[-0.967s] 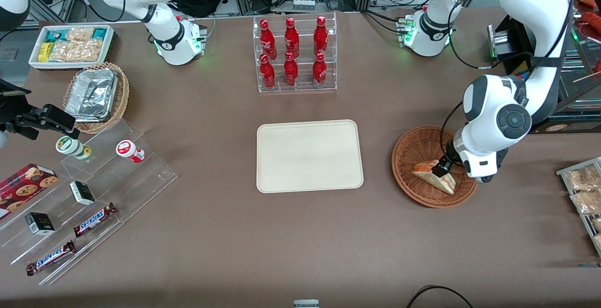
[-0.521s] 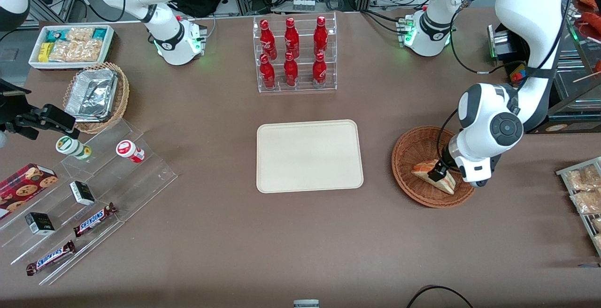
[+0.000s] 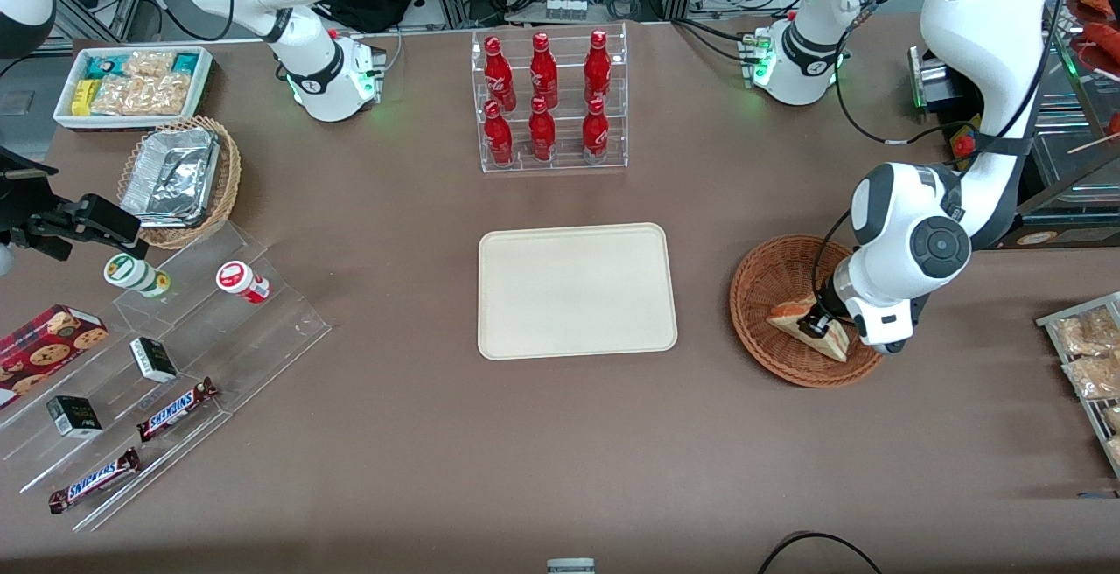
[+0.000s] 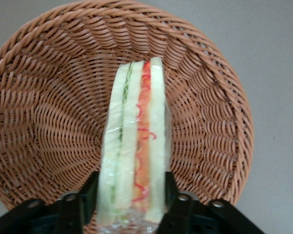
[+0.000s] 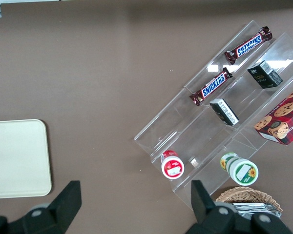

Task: Place sandwich from basket to tray
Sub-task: 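Close the left gripper on the sandwich's wrapped end, then lift the sandwich and carry it over the cream tray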

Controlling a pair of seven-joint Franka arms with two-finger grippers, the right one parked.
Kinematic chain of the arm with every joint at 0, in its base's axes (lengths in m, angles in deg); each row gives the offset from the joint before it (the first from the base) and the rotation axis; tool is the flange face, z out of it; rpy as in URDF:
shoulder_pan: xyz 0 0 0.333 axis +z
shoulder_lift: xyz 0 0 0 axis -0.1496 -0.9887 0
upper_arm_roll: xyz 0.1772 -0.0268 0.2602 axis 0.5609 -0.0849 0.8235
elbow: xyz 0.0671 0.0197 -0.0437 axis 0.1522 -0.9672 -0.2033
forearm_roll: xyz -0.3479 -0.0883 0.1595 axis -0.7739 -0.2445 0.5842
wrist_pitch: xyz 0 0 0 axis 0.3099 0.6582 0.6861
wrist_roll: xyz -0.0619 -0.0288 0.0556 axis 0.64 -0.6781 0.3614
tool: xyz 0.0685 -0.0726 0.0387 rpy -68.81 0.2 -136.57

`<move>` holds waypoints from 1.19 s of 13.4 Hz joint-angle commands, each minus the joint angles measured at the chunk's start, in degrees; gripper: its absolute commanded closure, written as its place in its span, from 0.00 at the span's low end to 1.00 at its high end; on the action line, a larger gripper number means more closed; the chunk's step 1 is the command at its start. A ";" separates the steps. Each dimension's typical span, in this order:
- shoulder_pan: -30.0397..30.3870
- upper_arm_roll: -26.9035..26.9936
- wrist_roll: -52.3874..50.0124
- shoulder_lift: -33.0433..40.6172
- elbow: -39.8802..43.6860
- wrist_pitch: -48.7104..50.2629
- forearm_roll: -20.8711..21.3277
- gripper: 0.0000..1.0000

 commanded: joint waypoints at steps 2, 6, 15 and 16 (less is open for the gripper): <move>-0.42 -0.02 -1.08 -0.20 5.71 4.75 0.78 0.91; -0.77 -0.28 1.72 0.33 18.36 23.27 2.52 0.92; -19.47 -1.43 6.48 -1.51 30.08 33.61 3.06 0.93; -21.32 -1.43 6.75 -2.21 30.08 33.43 2.98 0.93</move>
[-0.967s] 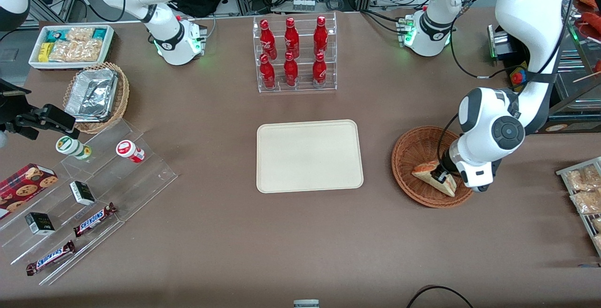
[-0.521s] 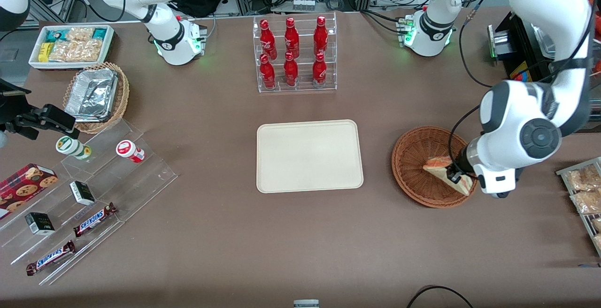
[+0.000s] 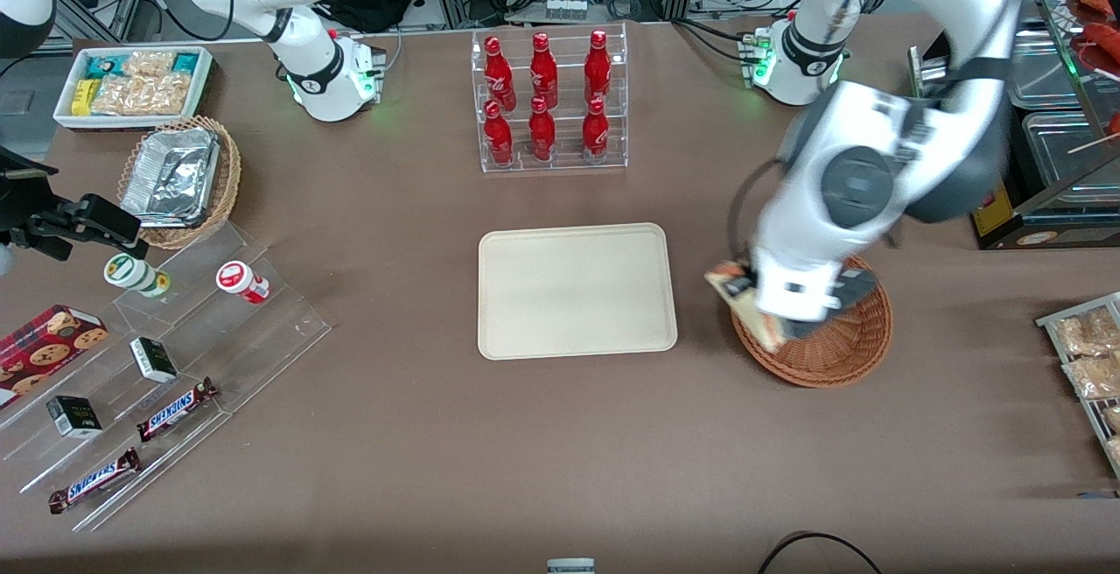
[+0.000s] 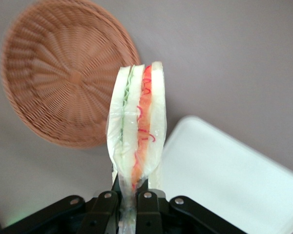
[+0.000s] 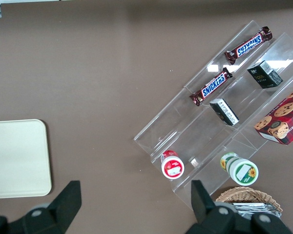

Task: Place sandwich from basket to tray
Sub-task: 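Lift the sandwich and carry it over the cream tray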

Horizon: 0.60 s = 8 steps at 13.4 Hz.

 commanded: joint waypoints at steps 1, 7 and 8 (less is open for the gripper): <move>-5.59 0.76 1.33 -3.12 1.78 0.52 0.94 0.92; -15.80 0.76 7.75 -10.77 1.78 -9.47 1.03 0.90; -16.86 0.76 7.66 -11.82 1.61 -12.29 1.03 0.90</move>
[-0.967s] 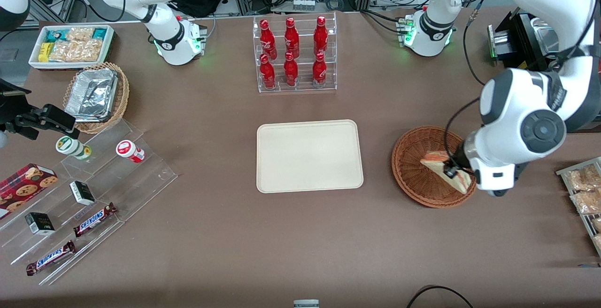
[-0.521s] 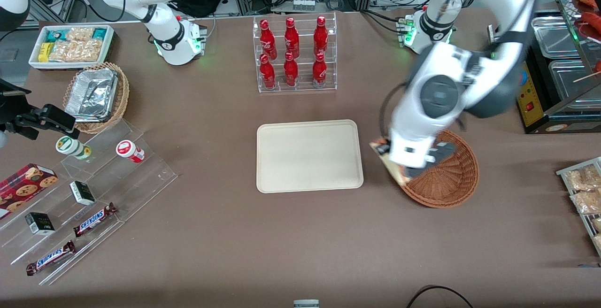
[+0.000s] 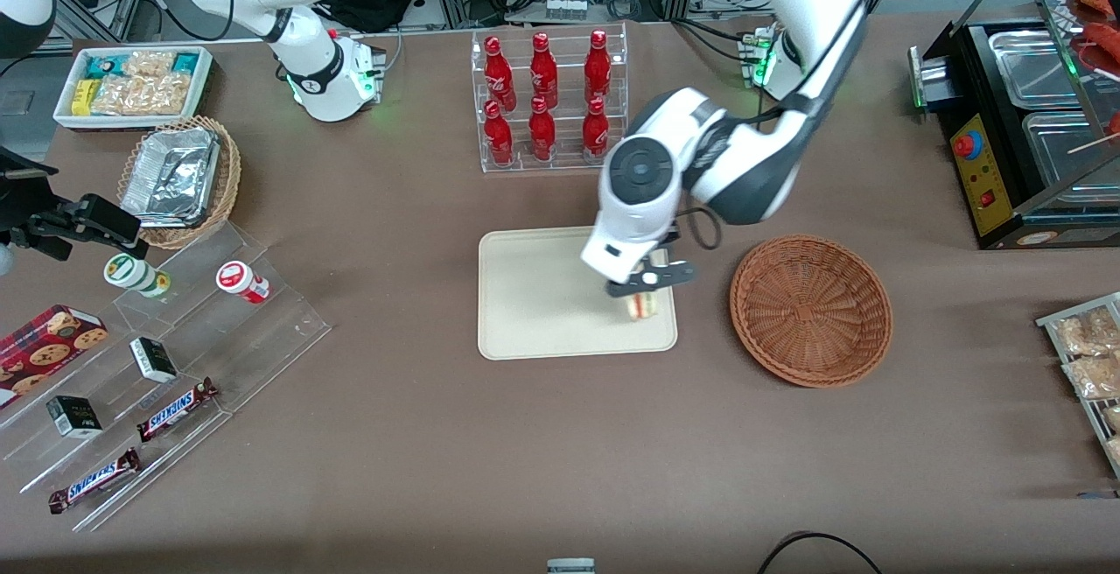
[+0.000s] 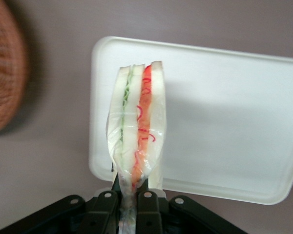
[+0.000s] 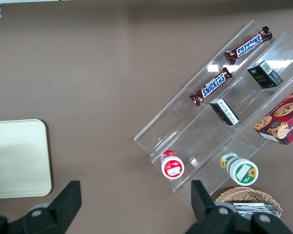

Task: Place sandwich from basket to tray
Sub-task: 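Lift the sandwich and carry it over the cream tray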

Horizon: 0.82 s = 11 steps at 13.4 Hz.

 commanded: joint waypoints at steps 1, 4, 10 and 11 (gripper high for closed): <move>-3.31 0.75 0.93 -3.78 1.40 -4.97 0.89 0.90; -5.43 0.75 0.93 -6.33 1.39 -7.43 0.89 0.90; -7.45 0.84 0.93 -9.67 0.87 -9.91 1.06 0.90; -7.97 1.01 0.93 -10.03 0.78 -9.91 1.06 0.89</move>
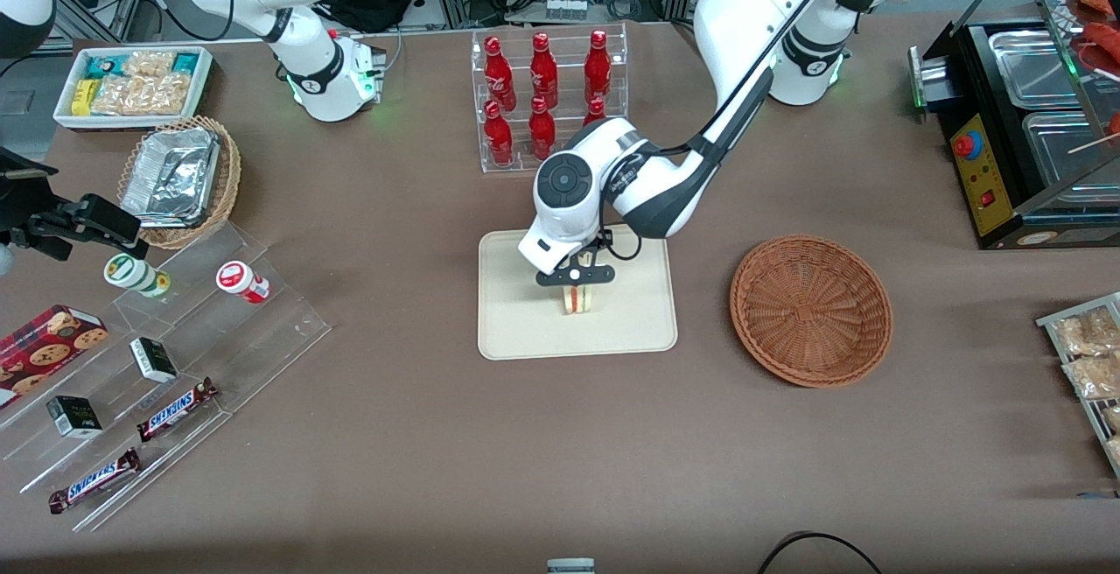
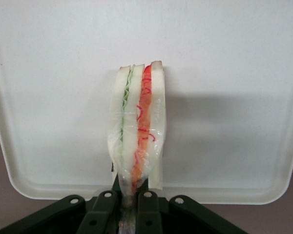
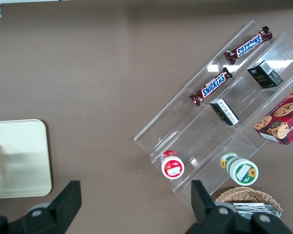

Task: Place sandwich from basket to tray
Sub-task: 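Lower the sandwich onto the tray and open the left gripper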

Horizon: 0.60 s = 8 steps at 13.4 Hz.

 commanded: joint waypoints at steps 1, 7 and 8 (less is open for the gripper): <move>-1.81 0.95 0.42 -1.14 0.67 -0.48 0.75 0.82; -1.02 1.82 -3.95 5.60 0.14 2.14 0.49 0.00; -0.24 2.70 -5.80 8.15 0.14 4.08 0.49 0.00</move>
